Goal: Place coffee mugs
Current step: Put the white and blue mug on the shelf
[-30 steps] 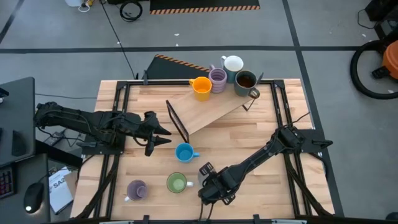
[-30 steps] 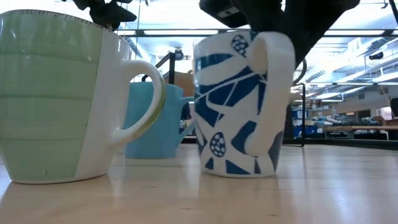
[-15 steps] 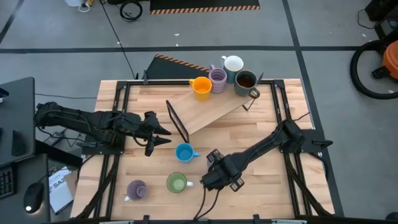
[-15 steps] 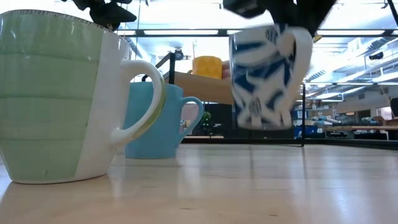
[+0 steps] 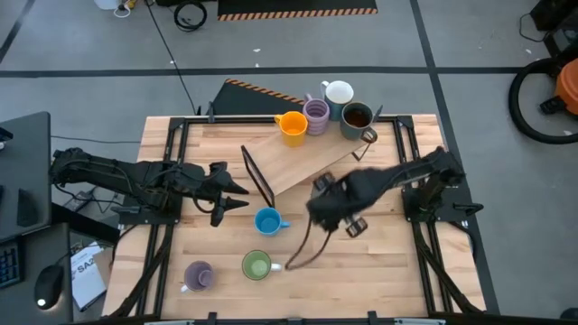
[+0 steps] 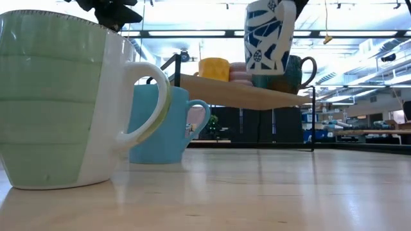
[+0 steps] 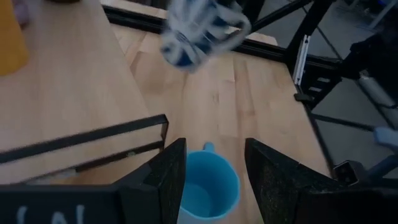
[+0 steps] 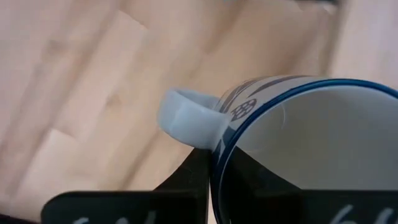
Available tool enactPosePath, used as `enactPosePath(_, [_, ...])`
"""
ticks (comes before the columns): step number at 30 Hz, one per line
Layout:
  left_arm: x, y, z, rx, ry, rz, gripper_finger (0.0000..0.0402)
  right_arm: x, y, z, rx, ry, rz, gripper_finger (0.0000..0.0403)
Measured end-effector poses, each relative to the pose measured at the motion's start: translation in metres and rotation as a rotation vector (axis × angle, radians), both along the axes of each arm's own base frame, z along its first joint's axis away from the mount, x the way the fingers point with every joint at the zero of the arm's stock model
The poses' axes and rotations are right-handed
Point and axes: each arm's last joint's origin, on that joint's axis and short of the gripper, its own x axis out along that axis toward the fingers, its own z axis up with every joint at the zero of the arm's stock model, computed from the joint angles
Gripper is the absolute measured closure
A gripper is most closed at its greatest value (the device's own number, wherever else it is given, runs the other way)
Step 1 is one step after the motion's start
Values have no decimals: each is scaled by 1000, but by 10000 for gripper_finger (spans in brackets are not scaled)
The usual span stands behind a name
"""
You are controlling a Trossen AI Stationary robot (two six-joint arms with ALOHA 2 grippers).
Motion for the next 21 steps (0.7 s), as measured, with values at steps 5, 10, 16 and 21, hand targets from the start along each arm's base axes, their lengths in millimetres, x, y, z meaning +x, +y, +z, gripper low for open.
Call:
enactPosePath(5, [0, 1, 1, 132, -11, -24, 230, -12, -40, 21, -32, -28, -5, 372])
enactPosePath(10, [1, 1, 3, 221, -37, -60, 230, -26, -80, 40, -46, -67, -8, 371])
enactPosePath(16, [2, 1, 4, 243, -50, -68, 230, -31, -120, 45, -12, -53, 58, 372])
enactPosePath(21, [2, 1, 5, 245, -57, -68, 230, -30, -145, 37, 2, -18, 108, 372])
